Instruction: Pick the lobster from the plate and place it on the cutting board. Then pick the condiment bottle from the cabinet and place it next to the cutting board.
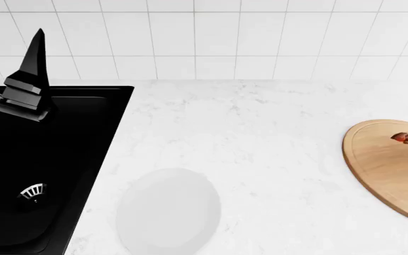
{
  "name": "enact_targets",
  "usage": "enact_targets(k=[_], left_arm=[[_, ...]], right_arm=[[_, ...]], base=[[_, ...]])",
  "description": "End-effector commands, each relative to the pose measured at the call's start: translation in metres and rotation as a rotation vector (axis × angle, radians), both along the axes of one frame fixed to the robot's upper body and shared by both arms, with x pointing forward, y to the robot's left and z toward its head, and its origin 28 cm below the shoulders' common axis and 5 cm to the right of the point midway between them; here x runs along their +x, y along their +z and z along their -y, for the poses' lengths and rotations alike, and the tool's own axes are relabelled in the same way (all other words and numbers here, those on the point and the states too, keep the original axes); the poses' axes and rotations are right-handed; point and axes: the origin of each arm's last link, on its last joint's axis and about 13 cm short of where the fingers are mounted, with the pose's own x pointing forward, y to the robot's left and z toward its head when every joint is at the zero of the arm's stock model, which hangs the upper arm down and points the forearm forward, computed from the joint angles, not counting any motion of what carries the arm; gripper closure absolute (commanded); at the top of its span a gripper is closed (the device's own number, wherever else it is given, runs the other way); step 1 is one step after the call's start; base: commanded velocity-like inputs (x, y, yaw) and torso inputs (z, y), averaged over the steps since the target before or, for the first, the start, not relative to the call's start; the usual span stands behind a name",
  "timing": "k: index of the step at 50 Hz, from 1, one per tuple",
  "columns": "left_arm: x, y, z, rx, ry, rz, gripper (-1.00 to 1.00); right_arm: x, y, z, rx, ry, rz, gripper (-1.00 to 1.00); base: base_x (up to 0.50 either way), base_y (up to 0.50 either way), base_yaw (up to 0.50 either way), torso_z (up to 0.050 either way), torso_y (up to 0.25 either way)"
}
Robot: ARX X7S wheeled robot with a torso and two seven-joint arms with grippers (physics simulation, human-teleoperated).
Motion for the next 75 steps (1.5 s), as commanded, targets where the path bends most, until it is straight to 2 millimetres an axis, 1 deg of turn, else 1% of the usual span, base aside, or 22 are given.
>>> enact_targets(k=[1,7,15,20,23,25,30,42,49,53,75], left_arm=[[0.0,0.0,0.0,-0.001,-0.008,-0.012,-1.0],[-0.001,0.0,0.0,-0.003,-0.016,-0.046,-1.0],[-0.001,-0.001,0.001,-0.062,-0.019,-0.05,-1.0],[0.0,-0.001,0.001,-0.066,-0.007,-0.025,-1.0],[0.0,-0.001,0.001,-0.065,-0.01,-0.016,-1.0],[0.0,0.0,0.001,-0.065,-0.009,-0.007,-1.0],[0.0,0.0,0.001,-0.064,0.001,0.009,-1.0],[0.0,0.0,0.001,-0.056,-0.003,0.024,-1.0],[0.001,0.0,0.0,-0.038,-0.008,0.033,-1.0],[0.001,0.0,0.0,-0.032,-0.011,0.034,-1.0],[0.001,0.0,0.0,-0.011,-0.02,0.049,-1.0]], right_arm=[[-0.025,0.029,-0.022,-0.047,0.11,0.123,-1.0],[-0.029,0.03,-0.045,-0.073,0.213,0.202,-1.0],[-0.032,0.023,-0.075,-0.092,0.339,0.351,-1.0],[-0.029,0.016,-0.103,-0.111,0.454,0.417,-1.0],[-0.031,0.014,-0.112,-0.119,0.489,0.462,-1.0],[-0.031,0.012,-0.115,-0.128,0.494,0.488,-1.0],[-0.033,0.001,-0.122,-0.19,0.485,0.479,-1.0],[-0.034,-0.006,-0.134,-0.195,0.554,0.532,-1.0],[-0.031,-0.01,-0.142,-0.21,0.599,0.529,-1.0],[-0.032,-0.009,-0.144,-0.223,0.613,0.533,-1.0],[-0.036,-0.008,-0.145,-0.258,0.628,0.525,-1.0]], base=[[0.0,0.0,0.0,0.0,0.0],[0.0,0.0,0.0,0.0,0.0],[0.0,0.0,0.0,0.0,0.0],[0.0,0.0,0.0,0.0,0.0],[0.0,0.0,0.0,0.0,0.0],[0.0,0.0,0.0,0.0,0.0],[0.0,0.0,0.0,0.0,0.0],[0.0,0.0,0.0,0.0,0.0],[0.0,0.0,0.0,0.0,0.0],[0.0,0.06,0.0,0.0,0.0],[0.0,0.49,0.0,0.0,0.0]])
